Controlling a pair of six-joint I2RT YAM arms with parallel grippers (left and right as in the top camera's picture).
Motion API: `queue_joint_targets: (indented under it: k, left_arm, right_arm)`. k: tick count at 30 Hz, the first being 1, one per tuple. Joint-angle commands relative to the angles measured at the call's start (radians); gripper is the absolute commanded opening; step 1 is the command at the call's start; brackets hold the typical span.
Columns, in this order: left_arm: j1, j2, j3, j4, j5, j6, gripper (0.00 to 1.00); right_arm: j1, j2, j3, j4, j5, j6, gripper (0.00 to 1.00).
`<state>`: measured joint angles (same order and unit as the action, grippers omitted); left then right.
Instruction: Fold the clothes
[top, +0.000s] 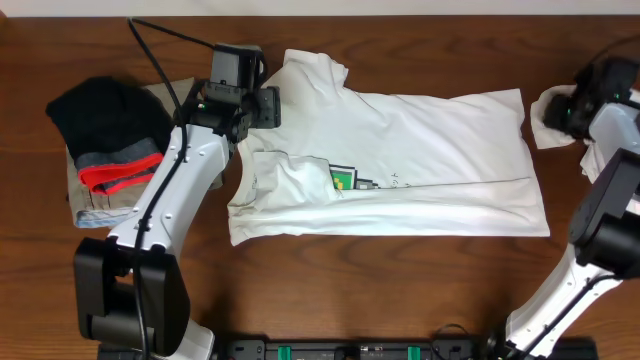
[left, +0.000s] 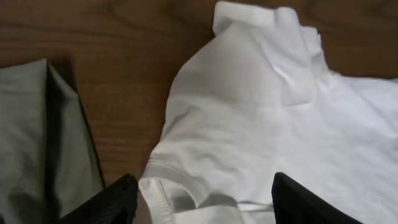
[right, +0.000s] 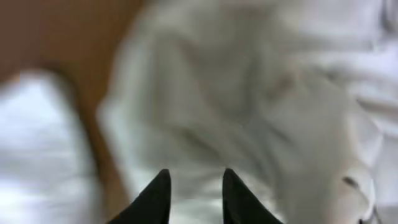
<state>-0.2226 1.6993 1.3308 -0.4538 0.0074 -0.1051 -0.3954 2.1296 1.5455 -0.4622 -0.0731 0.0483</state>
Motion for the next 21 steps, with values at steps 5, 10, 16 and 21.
queue_joint_targets:
  k: [5,10,16,21]
  left_arm:
    - [0.059,0.021,0.185,-0.11,-0.006,0.06,0.69]
    - [0.138,0.123,0.416,-0.224,0.157,0.068,0.68]
    - [0.164,0.382,0.76,-0.385,0.33,0.146,0.71]
    - [0.166,0.547,0.852,-0.36,0.462,0.177,0.8]
  right_arm:
    - [0.07,-0.197,0.103,-0.053,-0.066,-0.05,0.33]
    - [0.09,-0.205,0.141,-0.199,-0.066,-0.05,0.34]
    - [0.095,-0.205,0.147,-0.339,-0.066,-0.05,0.37]
    - [0.095,-0.205,0.147,-0.393,-0.066,-0.05,0.37]
